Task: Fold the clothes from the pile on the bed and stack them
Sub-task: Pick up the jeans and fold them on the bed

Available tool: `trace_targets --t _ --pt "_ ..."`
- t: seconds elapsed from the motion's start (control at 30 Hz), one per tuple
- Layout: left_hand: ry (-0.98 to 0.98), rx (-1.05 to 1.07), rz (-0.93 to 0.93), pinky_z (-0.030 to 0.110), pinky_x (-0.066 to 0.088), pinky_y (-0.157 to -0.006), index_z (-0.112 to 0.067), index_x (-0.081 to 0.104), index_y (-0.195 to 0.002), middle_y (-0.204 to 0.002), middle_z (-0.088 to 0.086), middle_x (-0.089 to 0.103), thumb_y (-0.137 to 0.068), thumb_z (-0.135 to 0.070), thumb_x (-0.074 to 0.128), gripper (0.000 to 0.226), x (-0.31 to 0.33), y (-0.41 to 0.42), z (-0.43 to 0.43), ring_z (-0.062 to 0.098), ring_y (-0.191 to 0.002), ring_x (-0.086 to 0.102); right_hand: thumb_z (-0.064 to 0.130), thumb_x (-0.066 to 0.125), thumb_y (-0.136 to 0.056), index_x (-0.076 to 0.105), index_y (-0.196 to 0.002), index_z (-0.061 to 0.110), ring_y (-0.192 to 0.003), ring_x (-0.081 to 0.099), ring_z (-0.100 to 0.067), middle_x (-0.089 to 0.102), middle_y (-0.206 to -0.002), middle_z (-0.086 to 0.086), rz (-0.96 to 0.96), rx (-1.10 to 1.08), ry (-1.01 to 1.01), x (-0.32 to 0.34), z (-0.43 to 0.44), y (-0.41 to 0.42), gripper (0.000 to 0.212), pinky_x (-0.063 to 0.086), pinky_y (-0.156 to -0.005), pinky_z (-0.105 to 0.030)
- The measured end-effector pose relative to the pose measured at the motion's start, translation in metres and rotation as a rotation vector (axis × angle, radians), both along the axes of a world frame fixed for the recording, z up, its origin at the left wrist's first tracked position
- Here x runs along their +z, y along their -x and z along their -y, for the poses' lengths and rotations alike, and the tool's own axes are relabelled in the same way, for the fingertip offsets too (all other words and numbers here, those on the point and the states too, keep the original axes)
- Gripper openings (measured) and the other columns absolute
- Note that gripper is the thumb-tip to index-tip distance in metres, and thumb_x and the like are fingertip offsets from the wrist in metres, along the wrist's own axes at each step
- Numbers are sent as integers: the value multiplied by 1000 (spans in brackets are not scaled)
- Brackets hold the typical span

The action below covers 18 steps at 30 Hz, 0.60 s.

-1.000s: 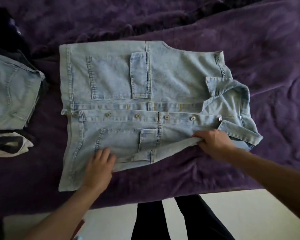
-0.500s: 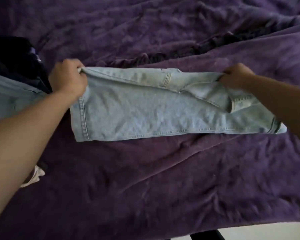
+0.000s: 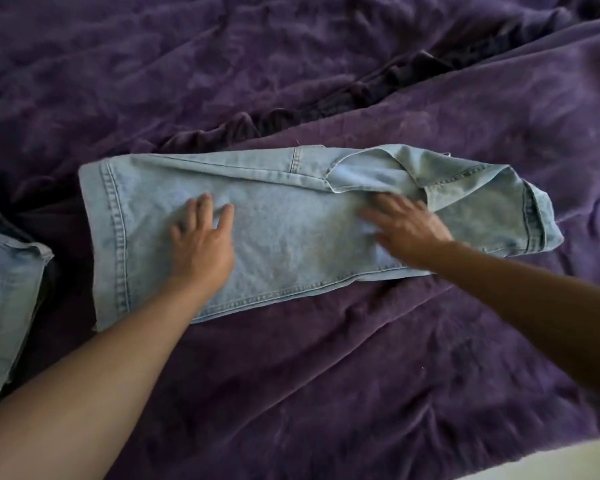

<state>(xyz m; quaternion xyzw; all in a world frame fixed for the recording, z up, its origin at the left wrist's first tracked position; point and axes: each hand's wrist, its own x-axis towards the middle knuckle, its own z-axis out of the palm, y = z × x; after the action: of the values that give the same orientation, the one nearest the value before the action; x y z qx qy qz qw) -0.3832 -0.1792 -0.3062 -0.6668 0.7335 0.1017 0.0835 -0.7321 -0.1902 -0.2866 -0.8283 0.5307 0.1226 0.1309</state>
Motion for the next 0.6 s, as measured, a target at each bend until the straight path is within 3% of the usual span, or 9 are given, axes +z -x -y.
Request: trace_targets --t 0.13,0.23,0.33,0.4,0.5,0.6 --pt "-65 9 45 58 32 -98 -17 37 -138 -150 18 21 -82 -10 59 61 4 6 4 39 -140 17 21 63 -84 60 -127 14 -124 45 -37 51 -136 -15 52 -282 157 23 47 59 44 35 -99 -50" --pt "-90 21 37 55 33 -98 -17 41 -137 -147 19 24 -79 -11 62 62 20 26 2 41 -135 22 38 59 -80 57 -124 19 -122 44 -36 50 -136 -10 100 -590 264 42 58 98 47 37 -95 -52" --pt "-59 -125 -49 50 34 -99 -22 43 -139 -148 17 28 -82 -17 61 60 31 68 -10 38 -133 30 63 65 -73 48 -128 23 -121 48 -37 51 -133 -12 69 -1044 25 45 45 137 70 41 -95 -50" --pt "-98 -204 -135 47 32 -102 -30 38 -142 -152 13 24 -87 -24 56 58 32 105 -24 34 -137 26 71 70 -65 57 -118 15 -107 59 -36 61 -120 -15 111 -1194 -153 38 27 150 78 48 -85 -41" --pt "-312 -295 -134 52 23 -111 -38 25 -146 -158 6 7 -93 -27 46 58 22 151 -55 33 -145 6 61 79 -62 64 -89 15 -81 66 -23 69 -96 -6 280 -1245 -284 31 9 155 56 49 -67 -26" --pt "-416 -330 -82 53 13 -114 -39 18 -149 -160 4 -4 -93 -22 43 63 18 162 -76 32 -146 -7 39 87 -52 70 -92 14 -65 70 -12 73 -87 -3 572 -1310 -509 51 9 158 50 52 -52 -19"
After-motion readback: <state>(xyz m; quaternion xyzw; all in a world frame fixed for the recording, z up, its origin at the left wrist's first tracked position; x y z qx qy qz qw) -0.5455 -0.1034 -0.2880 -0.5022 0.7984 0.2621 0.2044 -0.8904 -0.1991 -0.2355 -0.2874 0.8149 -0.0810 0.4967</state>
